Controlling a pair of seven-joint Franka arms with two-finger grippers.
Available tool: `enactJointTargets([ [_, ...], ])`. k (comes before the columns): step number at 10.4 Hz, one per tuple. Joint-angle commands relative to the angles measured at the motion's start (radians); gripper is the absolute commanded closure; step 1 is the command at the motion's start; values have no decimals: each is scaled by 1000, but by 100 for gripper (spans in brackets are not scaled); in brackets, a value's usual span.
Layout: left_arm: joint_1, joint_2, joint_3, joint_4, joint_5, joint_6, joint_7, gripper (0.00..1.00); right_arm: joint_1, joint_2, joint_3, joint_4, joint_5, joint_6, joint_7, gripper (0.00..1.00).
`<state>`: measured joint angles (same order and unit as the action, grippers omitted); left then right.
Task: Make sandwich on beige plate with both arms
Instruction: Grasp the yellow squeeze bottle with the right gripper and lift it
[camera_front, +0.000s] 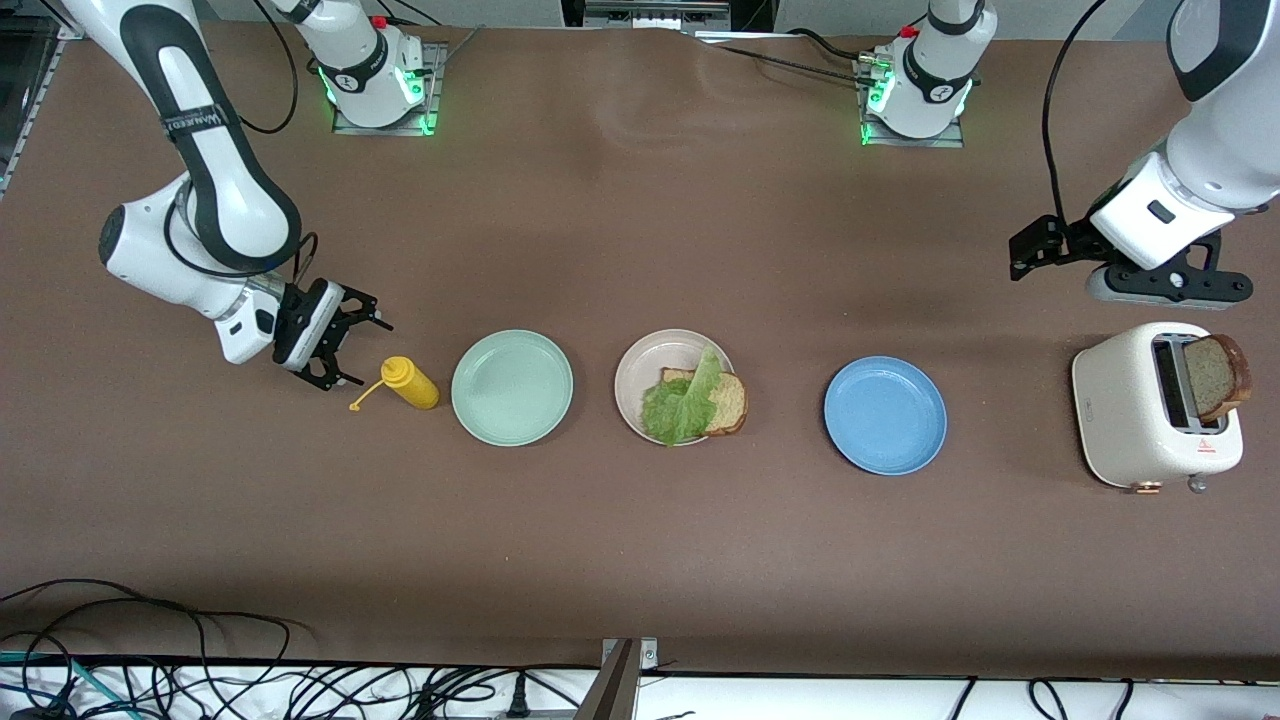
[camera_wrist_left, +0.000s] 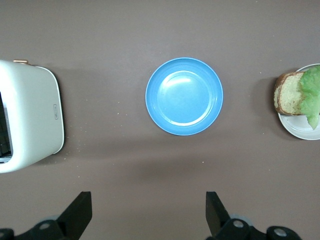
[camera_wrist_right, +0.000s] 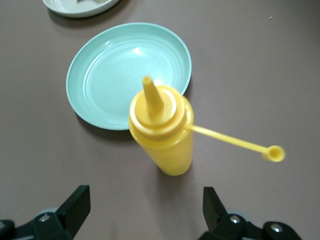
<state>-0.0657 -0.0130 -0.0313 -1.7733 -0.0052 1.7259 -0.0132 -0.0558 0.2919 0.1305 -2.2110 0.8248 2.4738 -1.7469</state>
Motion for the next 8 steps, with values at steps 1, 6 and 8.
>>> enactJointTargets([
  [1, -8, 18, -28, 18, 22, -3, 7, 0, -22, 50, 18, 42, 31, -19, -52, 0],
  [6, -5, 25, -36, 21, 24, 3, 7, 0, -22, 122, 23, 99, 31, -16, -88, 0],
  [8, -5, 25, -35, 21, 24, 3, 7, 0, -21, 142, 38, 129, 30, -19, -123, 0],
])
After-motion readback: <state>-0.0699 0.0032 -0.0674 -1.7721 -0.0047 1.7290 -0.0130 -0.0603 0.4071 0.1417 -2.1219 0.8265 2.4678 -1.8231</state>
